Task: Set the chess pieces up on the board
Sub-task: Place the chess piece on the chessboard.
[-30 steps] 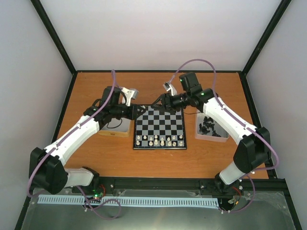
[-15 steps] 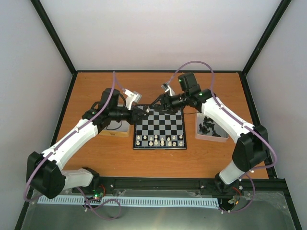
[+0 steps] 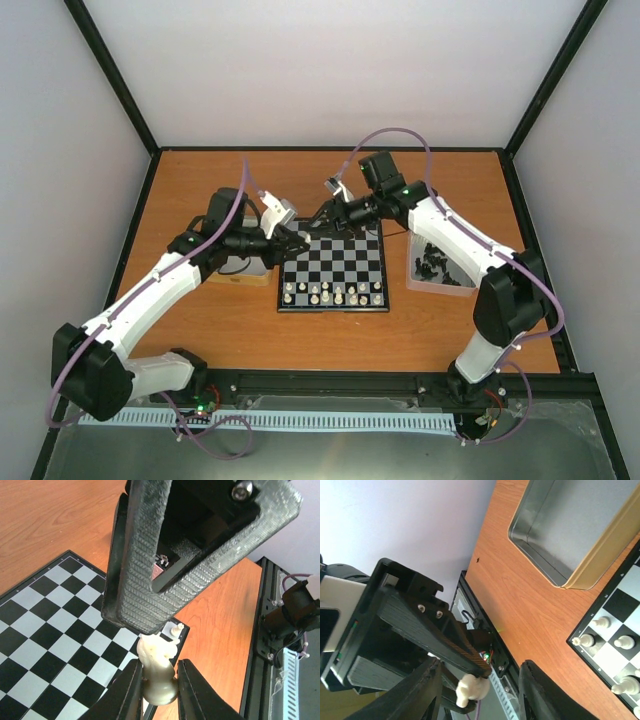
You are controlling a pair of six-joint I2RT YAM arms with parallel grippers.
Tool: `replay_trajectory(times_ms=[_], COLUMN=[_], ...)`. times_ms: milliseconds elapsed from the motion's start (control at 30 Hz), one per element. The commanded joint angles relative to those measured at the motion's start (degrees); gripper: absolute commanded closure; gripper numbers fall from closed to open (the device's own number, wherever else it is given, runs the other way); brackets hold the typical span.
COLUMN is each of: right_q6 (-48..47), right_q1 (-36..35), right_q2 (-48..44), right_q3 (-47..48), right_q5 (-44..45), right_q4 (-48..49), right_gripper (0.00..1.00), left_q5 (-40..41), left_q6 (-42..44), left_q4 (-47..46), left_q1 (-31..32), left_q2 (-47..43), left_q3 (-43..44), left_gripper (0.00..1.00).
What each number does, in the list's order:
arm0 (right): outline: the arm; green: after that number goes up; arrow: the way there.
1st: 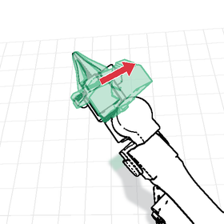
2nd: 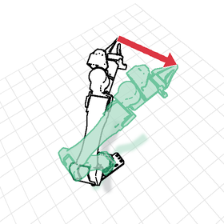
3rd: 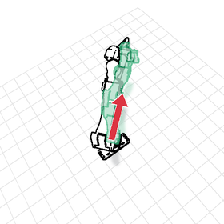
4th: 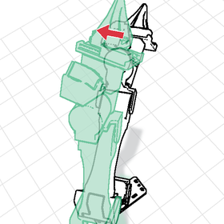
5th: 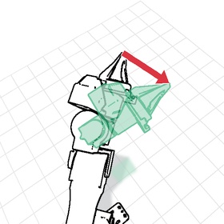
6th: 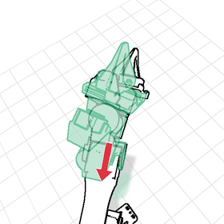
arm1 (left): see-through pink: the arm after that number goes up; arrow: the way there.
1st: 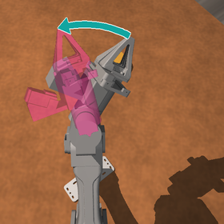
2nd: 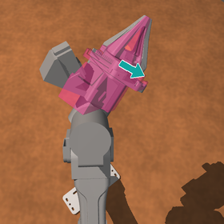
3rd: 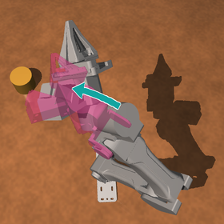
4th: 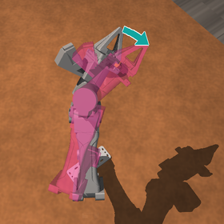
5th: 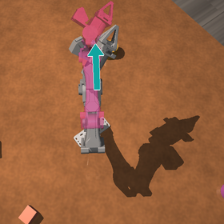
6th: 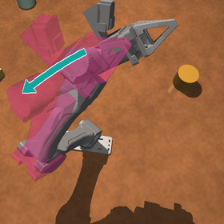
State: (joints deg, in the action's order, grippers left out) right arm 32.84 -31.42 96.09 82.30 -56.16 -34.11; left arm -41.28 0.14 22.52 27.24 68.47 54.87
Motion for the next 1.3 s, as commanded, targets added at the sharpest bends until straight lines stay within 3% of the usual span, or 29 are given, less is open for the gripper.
replay_trajectory(times_ms=[0, 233, 533, 567, 667, 767, 900, 1033, 1200, 1267], right_q6=[-1.6, -3.7, -3.7, -3.7, -3.2, -3.4, -5.9, -9.9, -12.8, -11.8], right_q1=[-1.1, -1.8, -2.5, -2.5, -2.6, -2.6, -3.0, -7.7, -19.0, -21.9], right_q2=[1.3, 1.9, 1.9, 1.7, 0.5, -1.1, -3.6, -5.6, -7.6, -8.3], right_q3=[2.1, 2.1, 2.4, 2.4, 2.3, 2.1, -0.3, -2.5, -8.9, -12.2], right_q5=[-2.7, -3.5, -3.9, -3.7, -1.0, 6.0, 19.1, 34.5, 52.6, 56.8], right_q4=[-1.1, -3.4, -3.0, -2.8, -2.0, -2.2, -2.8, -3.6, 0.6, 2.7], right_gripper=[0.59, 0.7, 0.96, 0.97, 0.97, 0.97, 0.97, 0.97, 0.97, 0.97], left_q5=[-0.2, 0.1, 1.6, 1.9, 4.6, 11.1, 21.7, 30.7, 37.4, 40.6], left_q6=[6.8, 7.1, 6.8, 6.5, 4.5, 0.1, -7.6, -15.6, -21.6, -23.9], left_q4=[1.8, 1.5, 1.6, 1.5, 1.0, 0.1, -0.6, 1.0, 1.8, 2.2], left_q1=[0.5, 0.5, 0.5, 0.5, 0.5, 0.5, 0.5, 0.4, 0.4, 0.4], left_q2=[-0.9, -0.7, -1.0, -1.1, -2.1, -4.8, -11.7, -20.7, -31.1, -35.1], left_q3=[1.2, 1.3, 1.0, 1.0, 0.7, -0.7, -3.8, -6.1, -10.0, -11.4], left_gripper=[0.9, 0.9, 0.87, 0.84, 0.54, 0.33, 0.21, 0.15, 0.13, 0.05])
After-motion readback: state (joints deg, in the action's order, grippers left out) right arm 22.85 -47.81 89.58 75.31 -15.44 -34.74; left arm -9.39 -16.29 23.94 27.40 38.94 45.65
